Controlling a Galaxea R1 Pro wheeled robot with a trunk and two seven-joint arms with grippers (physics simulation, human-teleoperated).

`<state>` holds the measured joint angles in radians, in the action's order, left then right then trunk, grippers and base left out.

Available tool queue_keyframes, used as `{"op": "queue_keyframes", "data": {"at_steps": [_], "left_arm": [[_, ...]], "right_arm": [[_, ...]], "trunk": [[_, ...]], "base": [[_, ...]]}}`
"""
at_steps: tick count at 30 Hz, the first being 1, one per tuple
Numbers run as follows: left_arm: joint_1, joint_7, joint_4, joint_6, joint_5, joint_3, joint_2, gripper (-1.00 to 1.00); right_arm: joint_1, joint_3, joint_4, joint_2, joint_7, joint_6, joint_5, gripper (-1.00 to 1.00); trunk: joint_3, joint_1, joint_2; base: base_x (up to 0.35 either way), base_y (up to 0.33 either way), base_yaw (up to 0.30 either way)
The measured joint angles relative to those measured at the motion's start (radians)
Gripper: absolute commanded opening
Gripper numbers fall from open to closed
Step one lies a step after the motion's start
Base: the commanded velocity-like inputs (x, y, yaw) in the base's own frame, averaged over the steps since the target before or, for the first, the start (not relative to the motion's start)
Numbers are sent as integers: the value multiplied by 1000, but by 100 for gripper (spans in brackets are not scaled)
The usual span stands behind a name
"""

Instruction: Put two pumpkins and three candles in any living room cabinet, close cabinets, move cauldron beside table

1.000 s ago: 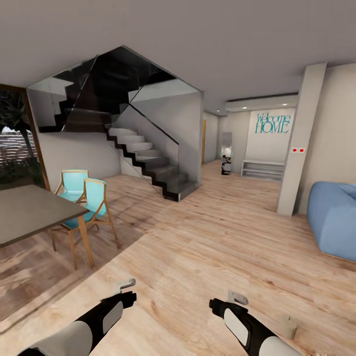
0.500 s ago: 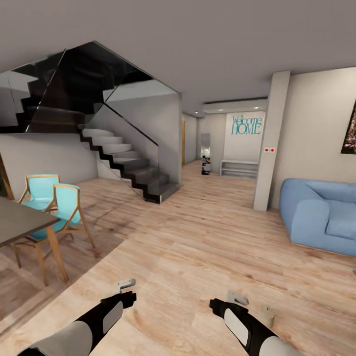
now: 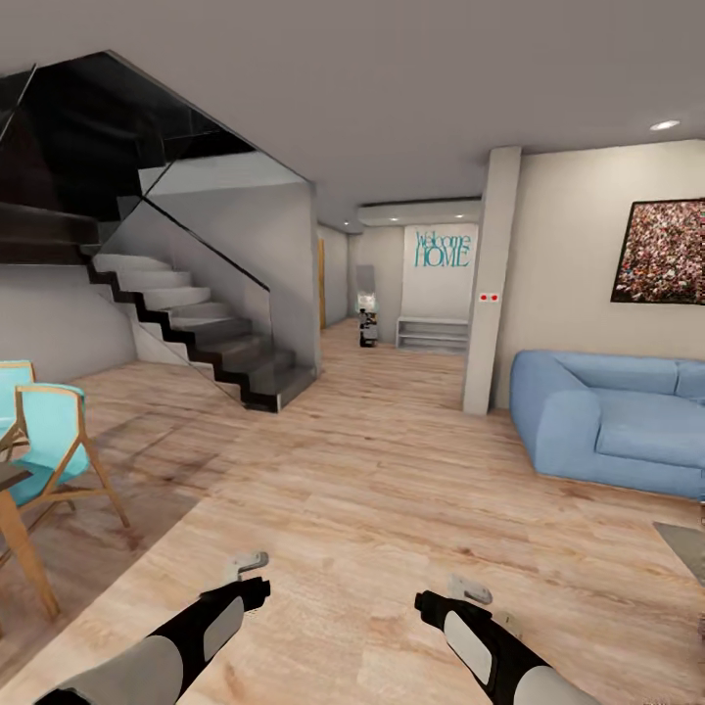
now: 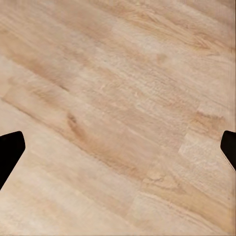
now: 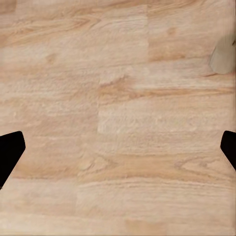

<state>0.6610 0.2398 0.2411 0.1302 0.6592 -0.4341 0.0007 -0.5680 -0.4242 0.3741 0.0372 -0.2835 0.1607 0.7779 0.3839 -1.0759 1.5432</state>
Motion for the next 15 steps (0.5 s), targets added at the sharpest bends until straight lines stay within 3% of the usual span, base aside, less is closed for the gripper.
{"op": "queue_keyframes", "data": {"at_steps": [15], "left_arm": [[0, 0, 0, 0, -1, -1, 0, 100]], "right_arm": [[0, 1, -1, -1, 0, 0, 0, 100]], "trunk": [[0, 0, 0]], "base": [[310, 159, -282]]}}
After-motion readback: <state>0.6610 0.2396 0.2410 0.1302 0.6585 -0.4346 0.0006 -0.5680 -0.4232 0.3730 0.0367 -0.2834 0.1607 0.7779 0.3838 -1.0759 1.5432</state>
